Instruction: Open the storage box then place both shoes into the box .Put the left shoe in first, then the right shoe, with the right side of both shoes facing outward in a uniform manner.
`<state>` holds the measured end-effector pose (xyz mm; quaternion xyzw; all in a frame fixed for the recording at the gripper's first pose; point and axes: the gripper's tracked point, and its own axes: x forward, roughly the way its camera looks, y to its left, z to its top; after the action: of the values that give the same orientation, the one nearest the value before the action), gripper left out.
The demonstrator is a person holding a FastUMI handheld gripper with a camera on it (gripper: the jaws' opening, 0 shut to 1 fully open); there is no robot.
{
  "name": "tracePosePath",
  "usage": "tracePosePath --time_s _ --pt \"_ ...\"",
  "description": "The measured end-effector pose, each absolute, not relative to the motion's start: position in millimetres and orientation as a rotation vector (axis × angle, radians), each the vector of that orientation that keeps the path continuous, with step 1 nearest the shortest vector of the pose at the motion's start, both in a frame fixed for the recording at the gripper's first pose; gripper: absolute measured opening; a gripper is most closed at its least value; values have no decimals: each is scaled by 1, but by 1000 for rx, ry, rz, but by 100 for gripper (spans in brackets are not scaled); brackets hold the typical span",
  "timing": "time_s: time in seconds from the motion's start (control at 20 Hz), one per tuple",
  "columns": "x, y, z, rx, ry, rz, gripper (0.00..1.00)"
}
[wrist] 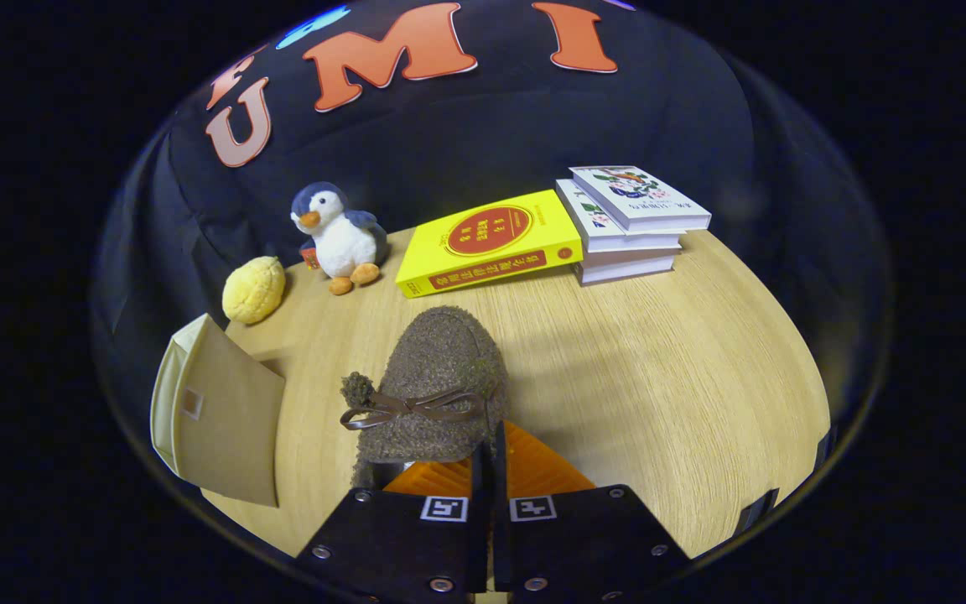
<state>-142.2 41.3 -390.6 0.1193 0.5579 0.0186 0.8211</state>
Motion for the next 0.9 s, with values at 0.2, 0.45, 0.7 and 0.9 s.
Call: tracePosePath --time_s 0.2,0.45,0.7,0.9 --pt "-122 77 -348 260 1145 71 4" --pt "-106 137 -303 260 1127 141 4" --pt "-102 220 -272 255 1143 250 4" --pt "-108 288 -259 243 1163 332 4"
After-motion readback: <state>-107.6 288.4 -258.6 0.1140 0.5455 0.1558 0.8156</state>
